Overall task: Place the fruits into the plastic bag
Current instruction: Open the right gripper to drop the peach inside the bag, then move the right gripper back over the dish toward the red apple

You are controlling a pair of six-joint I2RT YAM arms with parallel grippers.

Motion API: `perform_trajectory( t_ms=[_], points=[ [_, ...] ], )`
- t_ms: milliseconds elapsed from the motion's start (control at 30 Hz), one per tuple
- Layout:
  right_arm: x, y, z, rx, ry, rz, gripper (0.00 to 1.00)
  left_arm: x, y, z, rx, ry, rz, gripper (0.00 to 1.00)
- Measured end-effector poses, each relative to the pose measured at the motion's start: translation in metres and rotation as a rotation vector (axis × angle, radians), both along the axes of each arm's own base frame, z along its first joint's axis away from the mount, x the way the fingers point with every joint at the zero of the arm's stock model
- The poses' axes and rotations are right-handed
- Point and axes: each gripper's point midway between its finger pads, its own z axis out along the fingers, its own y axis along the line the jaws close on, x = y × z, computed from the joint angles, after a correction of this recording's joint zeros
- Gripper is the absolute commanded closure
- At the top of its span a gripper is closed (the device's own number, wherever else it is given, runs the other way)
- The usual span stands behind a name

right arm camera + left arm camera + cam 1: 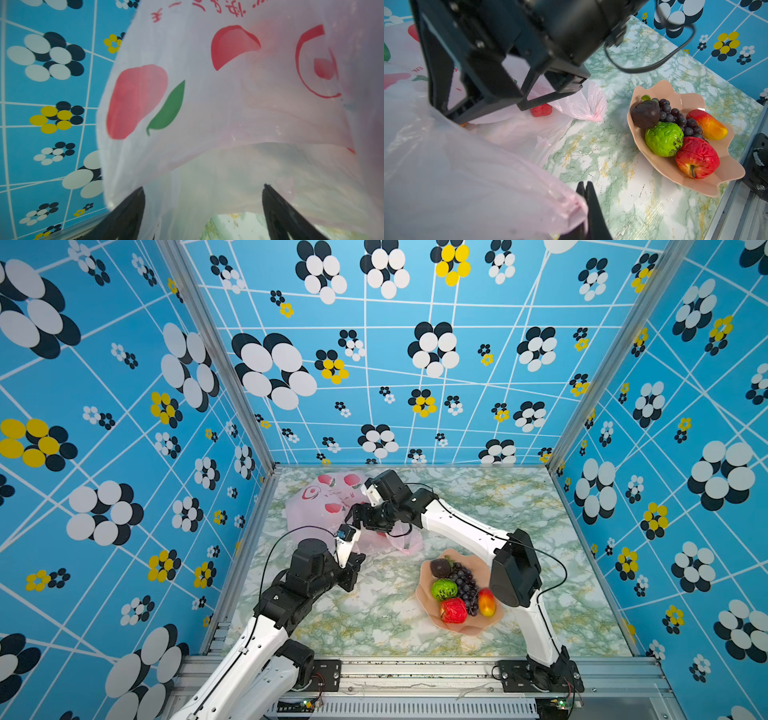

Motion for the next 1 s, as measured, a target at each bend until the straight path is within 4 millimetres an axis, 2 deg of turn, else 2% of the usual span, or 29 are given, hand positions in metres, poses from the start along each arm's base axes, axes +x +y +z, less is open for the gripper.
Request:
perform_trajectory(
  t_ms=[167, 300, 433, 500, 567, 667, 800, 1000],
  points=[
    [-0.014, -0.029, 0.063, 0.043, -0.117, -0.023, 0.07, 0.0, 0.0, 0.0, 0.0, 0.0, 0.0, 1.0],
    [-0.028, -0.07, 0.106, 0.024, -0.252, -0.069, 0.01, -0.001, 0.0, 0.001, -0.002, -0.005, 0.0, 1.0],
    [-0.047, -0.134, 0.139, -0.021, -0.391, -0.171, 0.01, -0.002, -0.001, 0.003, -0.004, -0.012, -0.006, 1.0],
    [-0.058, -0.171, 0.144, -0.033, -0.429, -0.234, 0.01, -0.002, -0.001, 0.003, -0.005, -0.011, -0.006, 1.0],
    [-0.07, -0.206, 0.141, -0.048, -0.451, -0.29, 0.01, -0.002, -0.001, 0.003, -0.004, -0.012, -0.006, 1.0],
    [-0.084, -0.239, 0.127, -0.098, -0.452, -0.339, 0.01, -0.002, -0.001, 0.003, -0.004, -0.011, -0.006, 1.0],
    [-0.098, -0.259, 0.093, -0.215, -0.386, -0.333, 0.01, -0.002, -0.001, 0.002, -0.003, -0.009, -0.006, 1.0],
    [-0.118, -0.272, 0.013, -0.421, -0.196, -0.257, 0.02, 0.0, -0.002, -0.003, 0.005, 0.009, -0.007, 1.0]
  ],
)
